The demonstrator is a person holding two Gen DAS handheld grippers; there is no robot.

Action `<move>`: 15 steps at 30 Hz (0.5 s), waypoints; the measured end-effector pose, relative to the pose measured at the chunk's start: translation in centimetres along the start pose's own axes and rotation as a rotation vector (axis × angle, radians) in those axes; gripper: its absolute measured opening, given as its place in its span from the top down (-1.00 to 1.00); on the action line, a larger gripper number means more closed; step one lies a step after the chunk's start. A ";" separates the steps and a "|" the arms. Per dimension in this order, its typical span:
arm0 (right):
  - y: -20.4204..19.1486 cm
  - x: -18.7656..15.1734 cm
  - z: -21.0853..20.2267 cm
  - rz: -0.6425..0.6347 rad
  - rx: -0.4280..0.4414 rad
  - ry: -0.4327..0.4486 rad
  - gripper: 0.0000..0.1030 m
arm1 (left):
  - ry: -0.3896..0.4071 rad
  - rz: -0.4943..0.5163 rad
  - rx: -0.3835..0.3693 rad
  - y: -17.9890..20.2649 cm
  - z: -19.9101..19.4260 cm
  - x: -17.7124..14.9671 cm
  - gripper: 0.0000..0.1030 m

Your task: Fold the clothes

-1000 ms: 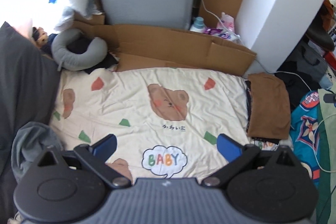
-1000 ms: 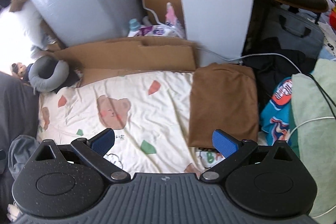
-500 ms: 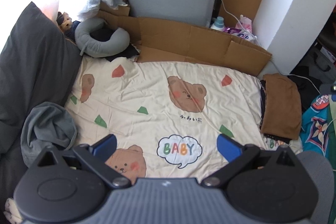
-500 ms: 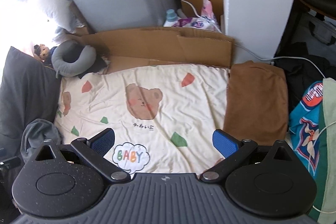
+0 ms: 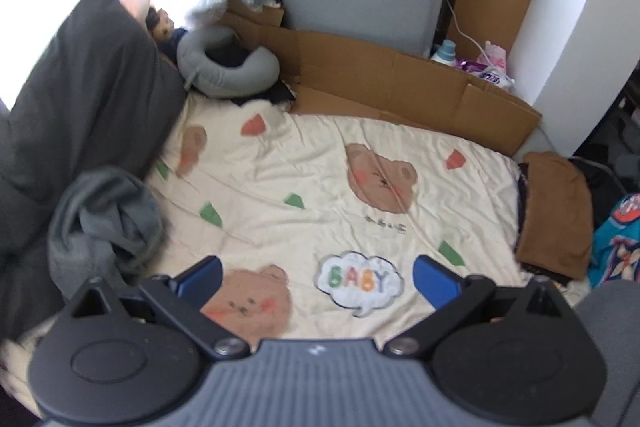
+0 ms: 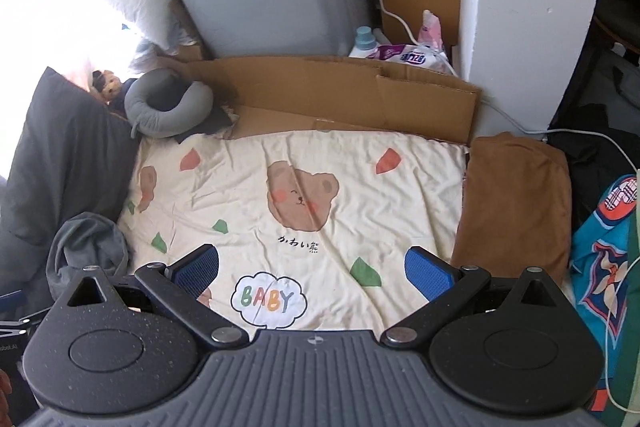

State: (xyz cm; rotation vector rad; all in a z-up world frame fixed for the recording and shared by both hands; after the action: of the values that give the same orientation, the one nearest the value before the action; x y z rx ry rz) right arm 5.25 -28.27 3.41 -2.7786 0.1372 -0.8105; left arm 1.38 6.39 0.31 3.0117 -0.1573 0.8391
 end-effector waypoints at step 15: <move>-2.6 -5.7 1.5 -0.109 0.023 0.024 -0.98 | 0.068 -0.113 0.001 0.5 1.0 -3.7 -0.99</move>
State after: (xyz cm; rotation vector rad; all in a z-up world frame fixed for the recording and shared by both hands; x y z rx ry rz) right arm 1.33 -24.52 -0.09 -2.7754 -0.0195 -0.8655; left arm -1.30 6.23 -2.44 2.9543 0.0145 0.9296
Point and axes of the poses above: each gripper's, at about its wrist camera, not at the fingertips, and z roughly the way its jaws point, y to its right, x to its top, the point moved 4 cm from there along z, roughly the way its jaws point, and after that the axes turned 2 degrees about x, right-handed, at the moved point
